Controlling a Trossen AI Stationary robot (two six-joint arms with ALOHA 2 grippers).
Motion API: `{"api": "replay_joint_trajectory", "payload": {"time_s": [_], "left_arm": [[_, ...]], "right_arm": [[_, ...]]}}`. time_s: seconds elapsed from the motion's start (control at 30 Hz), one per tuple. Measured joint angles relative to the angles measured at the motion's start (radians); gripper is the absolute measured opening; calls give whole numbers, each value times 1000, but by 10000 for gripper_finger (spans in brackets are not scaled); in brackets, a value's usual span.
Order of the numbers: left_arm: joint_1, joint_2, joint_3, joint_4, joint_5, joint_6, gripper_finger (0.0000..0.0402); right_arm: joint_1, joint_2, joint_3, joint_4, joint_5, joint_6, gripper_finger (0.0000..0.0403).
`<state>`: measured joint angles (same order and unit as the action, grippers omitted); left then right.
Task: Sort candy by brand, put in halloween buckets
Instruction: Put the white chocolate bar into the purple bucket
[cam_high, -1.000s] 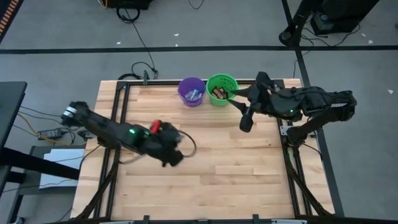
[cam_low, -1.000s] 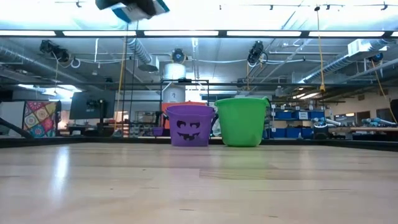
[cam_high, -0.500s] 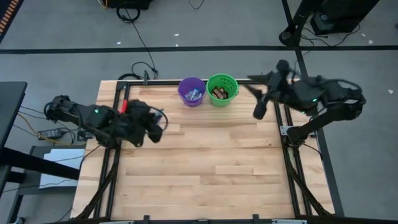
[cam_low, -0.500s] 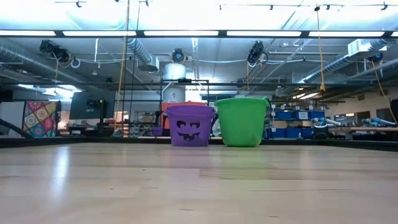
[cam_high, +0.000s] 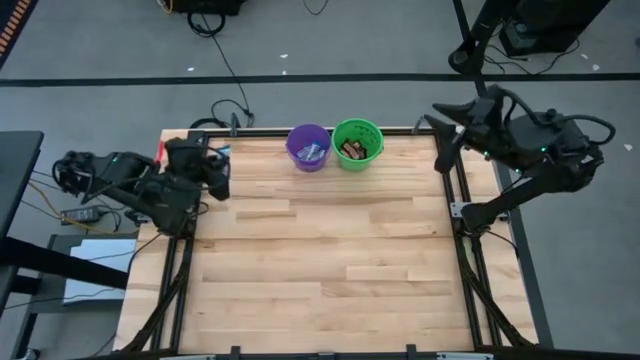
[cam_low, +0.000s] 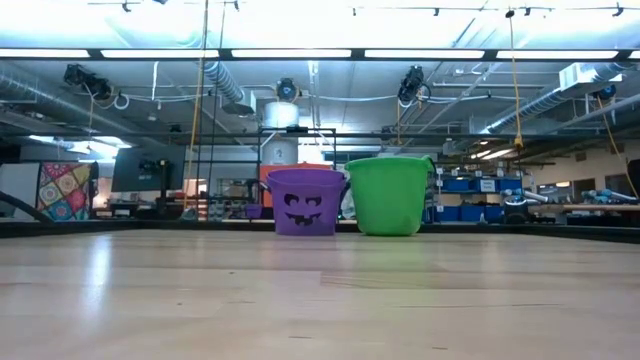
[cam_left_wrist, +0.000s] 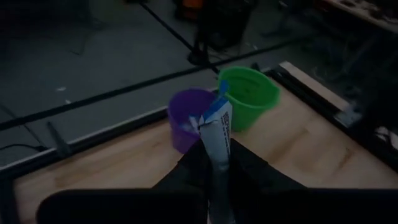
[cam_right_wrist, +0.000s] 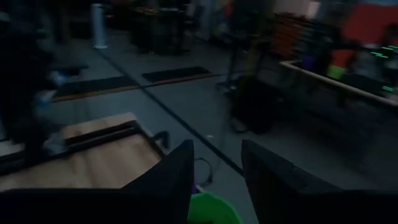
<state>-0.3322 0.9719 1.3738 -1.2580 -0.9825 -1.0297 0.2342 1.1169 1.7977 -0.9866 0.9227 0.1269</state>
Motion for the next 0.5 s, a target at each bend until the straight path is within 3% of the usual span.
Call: {"api": "replay_joint_trajectory", "payload": {"time_s": [0.13, 0.3, 0.4, 0.5], "left_arm": [[50, -72, -89, 16, -41, -1, 39], [139, -169, -287, 135, -86, -24, 39], [207, -213, -418, 251, -60, -19, 39], [291, -242, -536, 418, 36, 75, 39]], "right_arm": [[0, -7, 0, -11, 131, 56, 146], [0, -7, 0, 9, 350, 106, 146], [-12, -4, 0, 31, 477, 107, 146], [-32, -6, 0, 44, 577, 127, 146]]}}
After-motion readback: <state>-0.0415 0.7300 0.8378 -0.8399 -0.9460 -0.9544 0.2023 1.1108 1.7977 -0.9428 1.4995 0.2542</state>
